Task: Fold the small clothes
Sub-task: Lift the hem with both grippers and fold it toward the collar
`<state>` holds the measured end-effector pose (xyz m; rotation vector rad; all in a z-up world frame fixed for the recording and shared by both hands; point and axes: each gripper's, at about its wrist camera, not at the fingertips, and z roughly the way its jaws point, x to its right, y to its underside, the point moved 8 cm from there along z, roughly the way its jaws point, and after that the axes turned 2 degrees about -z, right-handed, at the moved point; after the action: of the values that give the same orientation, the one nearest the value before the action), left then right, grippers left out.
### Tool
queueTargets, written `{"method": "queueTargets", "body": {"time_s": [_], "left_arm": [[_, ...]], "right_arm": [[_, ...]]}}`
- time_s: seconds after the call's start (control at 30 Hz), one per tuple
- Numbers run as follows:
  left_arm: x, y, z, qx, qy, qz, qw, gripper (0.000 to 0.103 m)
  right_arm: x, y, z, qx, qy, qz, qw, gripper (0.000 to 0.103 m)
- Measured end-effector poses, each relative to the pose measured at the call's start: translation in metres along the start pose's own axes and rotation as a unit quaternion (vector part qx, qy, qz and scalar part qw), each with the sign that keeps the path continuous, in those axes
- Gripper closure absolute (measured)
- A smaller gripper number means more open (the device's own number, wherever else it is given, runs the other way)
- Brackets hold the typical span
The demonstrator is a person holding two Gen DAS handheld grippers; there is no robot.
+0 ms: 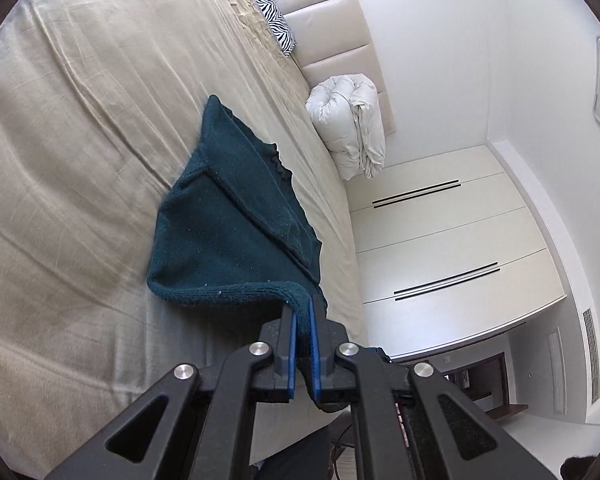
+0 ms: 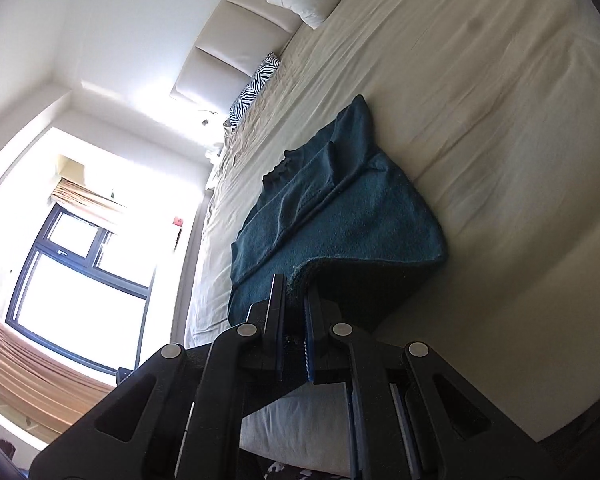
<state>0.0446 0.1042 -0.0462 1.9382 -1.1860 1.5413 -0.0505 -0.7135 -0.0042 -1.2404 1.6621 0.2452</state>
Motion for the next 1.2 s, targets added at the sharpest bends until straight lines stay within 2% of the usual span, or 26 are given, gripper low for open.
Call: {"method": "queueTargets", "body": {"time_s": [0.23, 0.6, 0.77, 1.0, 1.03, 1.1, 1.13, 1.17, 1.2], "left_arm": [[0.006, -0.051, 0.031, 0.012, -0.001, 0.002, 0.9999, 0.097], [-0.002, -0.155, 0.09, 0.031, -0.017, -0.01, 0.9993, 0.097], [-0.016, -0.199, 0.122, 0.039, -0.039, -0.013, 0.9984, 0.097], [-0.062, -0.23, 0.169, 0.033, -0.092, -0.024, 0.9949, 0.095], [-0.07, -0.234, 0.172, 0.039, -0.1, -0.027, 0.9939, 0.093], [-0.083, -0.239, 0.175, 0.045, -0.104, -0.038, 0.9928, 0.069], [-0.087, -0.24, 0.173, 0.051, -0.104, -0.043, 0.9923, 0.052], [-0.089, -0.241, 0.17, 0.058, -0.102, -0.045, 0.992, 0.047], [-0.09, -0.24, 0.167, 0.062, -0.103, -0.042, 0.9918, 0.047]], "right_arm": [[-0.004, -0.051, 0.039, 0.009, 0.017, -0.006, 1.0, 0.096], [-0.003, -0.155, 0.142, 0.023, 0.057, -0.02, 0.998, 0.096], [0.009, -0.199, 0.192, 0.022, 0.088, -0.022, 0.996, 0.096], [0.054, -0.231, 0.258, 0.007, 0.138, -0.003, 0.99, 0.096], [0.062, -0.232, 0.268, 0.002, 0.145, 0.003, 0.989, 0.095], [0.075, -0.233, 0.281, -0.004, 0.154, 0.011, 0.988, 0.093], [0.079, -0.234, 0.285, -0.001, 0.157, 0.01, 0.988, 0.087], [0.081, -0.234, 0.287, 0.004, 0.156, 0.007, 0.988, 0.083], [0.082, -0.235, 0.287, 0.011, 0.151, 0.003, 0.988, 0.074]]}}
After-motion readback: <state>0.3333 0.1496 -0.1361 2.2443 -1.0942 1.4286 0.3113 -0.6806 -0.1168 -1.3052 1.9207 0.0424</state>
